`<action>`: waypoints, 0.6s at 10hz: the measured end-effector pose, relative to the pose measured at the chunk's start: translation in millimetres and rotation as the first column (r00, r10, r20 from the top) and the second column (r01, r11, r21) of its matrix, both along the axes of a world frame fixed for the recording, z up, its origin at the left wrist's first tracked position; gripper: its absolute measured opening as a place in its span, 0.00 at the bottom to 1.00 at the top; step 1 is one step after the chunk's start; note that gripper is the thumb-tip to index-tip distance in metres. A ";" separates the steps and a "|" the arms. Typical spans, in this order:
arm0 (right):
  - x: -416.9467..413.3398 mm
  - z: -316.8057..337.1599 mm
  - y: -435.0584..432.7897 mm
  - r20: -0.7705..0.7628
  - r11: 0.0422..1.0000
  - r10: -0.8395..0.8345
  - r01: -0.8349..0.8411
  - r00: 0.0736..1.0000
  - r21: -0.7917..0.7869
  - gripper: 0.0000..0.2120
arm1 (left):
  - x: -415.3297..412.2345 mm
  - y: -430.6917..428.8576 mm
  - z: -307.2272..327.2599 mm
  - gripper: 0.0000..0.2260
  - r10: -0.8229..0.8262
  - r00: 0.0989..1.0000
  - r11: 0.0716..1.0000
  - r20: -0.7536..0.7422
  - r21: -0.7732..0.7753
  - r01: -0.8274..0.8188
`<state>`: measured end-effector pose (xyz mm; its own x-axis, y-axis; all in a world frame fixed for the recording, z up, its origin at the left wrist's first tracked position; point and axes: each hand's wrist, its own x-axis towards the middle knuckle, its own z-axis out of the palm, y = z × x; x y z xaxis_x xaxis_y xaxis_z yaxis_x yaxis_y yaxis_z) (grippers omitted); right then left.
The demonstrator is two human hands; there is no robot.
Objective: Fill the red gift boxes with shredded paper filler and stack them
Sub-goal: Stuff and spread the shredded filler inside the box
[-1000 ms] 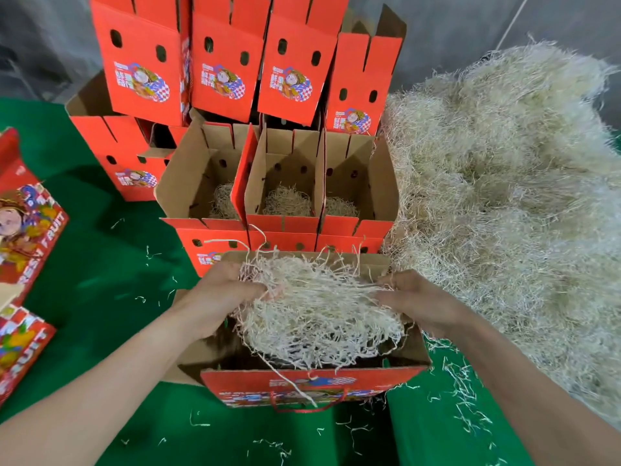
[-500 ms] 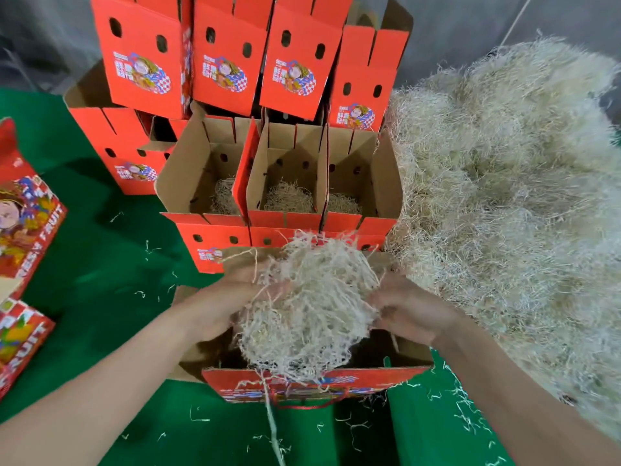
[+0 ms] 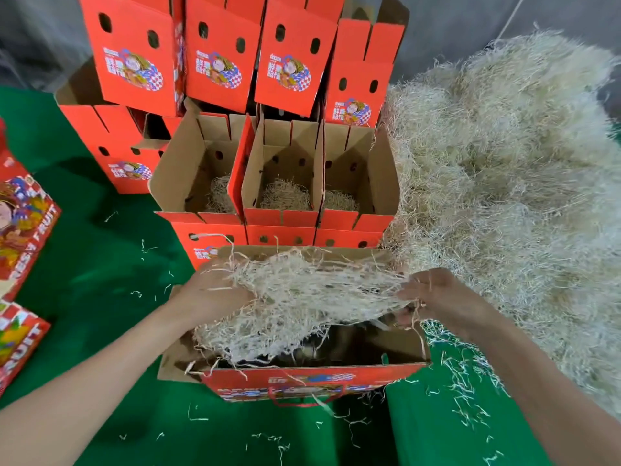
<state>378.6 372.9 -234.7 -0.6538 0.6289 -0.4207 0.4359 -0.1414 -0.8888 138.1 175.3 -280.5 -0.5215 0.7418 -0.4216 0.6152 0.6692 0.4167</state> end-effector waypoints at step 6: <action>-55.1 -22.8 -47.9 0.193 0.859 0.511 -0.506 0.838 -0.077 0.16 | 44.2 35.6 29.4 0.22 0.095 0.795 0.885 0.600 0.314 -0.343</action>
